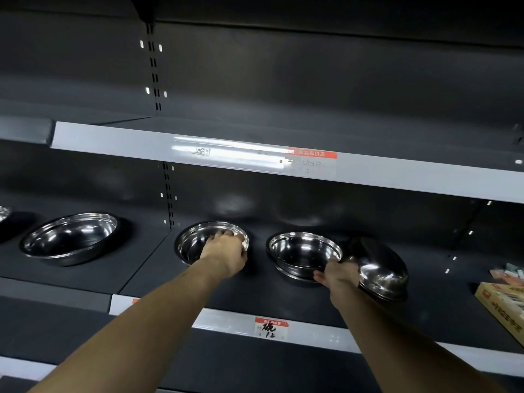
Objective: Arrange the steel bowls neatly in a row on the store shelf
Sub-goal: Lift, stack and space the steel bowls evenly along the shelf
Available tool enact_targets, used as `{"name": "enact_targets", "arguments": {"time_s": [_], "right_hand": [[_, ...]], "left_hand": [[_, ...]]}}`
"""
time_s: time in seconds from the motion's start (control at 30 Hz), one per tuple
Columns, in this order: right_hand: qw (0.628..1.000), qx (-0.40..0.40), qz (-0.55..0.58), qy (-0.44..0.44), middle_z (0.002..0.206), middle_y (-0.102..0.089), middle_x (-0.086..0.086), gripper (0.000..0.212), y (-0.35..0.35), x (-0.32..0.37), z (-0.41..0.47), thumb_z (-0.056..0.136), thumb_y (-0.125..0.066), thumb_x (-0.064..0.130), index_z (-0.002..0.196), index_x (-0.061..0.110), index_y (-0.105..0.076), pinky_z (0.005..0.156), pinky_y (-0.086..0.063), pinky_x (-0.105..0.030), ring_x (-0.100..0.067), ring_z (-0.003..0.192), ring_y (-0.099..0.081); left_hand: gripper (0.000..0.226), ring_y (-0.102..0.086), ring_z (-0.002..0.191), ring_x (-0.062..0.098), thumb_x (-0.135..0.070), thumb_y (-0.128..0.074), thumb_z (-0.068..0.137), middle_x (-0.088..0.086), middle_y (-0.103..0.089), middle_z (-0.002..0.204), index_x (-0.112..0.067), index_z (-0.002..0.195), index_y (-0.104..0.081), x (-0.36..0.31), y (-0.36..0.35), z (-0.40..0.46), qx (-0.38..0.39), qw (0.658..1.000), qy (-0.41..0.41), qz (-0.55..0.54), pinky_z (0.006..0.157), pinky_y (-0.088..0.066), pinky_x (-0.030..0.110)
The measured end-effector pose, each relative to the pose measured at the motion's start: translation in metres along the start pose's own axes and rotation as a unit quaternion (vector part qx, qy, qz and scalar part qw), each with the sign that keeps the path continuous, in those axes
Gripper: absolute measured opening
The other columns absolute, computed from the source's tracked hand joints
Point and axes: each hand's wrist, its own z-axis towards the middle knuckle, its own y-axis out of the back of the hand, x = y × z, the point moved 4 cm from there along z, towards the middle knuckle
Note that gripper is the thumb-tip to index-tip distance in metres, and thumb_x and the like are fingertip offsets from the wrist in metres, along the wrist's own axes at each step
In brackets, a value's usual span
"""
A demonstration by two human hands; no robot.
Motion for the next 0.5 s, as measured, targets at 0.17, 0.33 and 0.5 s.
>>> {"name": "enact_targets", "arguments": {"time_s": [0.17,0.33,0.5], "right_hand": [[0.998,0.013,-0.057,-0.002,0.098,-0.069,-0.019,0.042,0.002,-0.008,0.001,0.098,-0.058,0.024,0.125,-0.01,-0.057,0.062,-0.062,-0.036,-0.021,0.057,-0.066],[0.989,0.003,-0.143,0.043,0.112,-0.07,-0.023,0.044,0.007,-0.012,0.0,0.094,-0.054,0.028,0.12,-0.005,-0.065,0.098,-0.054,-0.048,-0.037,0.117,-0.061],[0.983,-0.003,-0.171,0.066,0.117,-0.069,-0.023,0.037,0.017,-0.013,-0.001,0.097,-0.05,0.025,0.115,-0.002,-0.068,0.103,-0.05,-0.05,-0.039,0.12,-0.06]], "left_hand": [[0.043,-0.038,0.136,0.029,-0.033,-0.047,0.095,0.008,-0.048,0.142,-0.019,0.134,-0.054,0.002,-0.004,0.0,0.008,1.0,-0.009,-0.006,0.11,-0.035,0.04],[0.045,-0.039,0.136,0.029,-0.036,-0.049,0.095,0.008,-0.048,0.142,-0.019,0.136,-0.053,0.0,-0.006,-0.001,0.016,0.999,-0.029,-0.01,0.11,-0.035,0.04],[0.041,-0.048,0.129,0.03,-0.036,-0.05,0.095,0.009,-0.056,0.135,-0.018,0.13,-0.055,-0.011,-0.004,0.0,0.024,0.998,-0.042,-0.048,0.103,-0.043,0.04]]}}
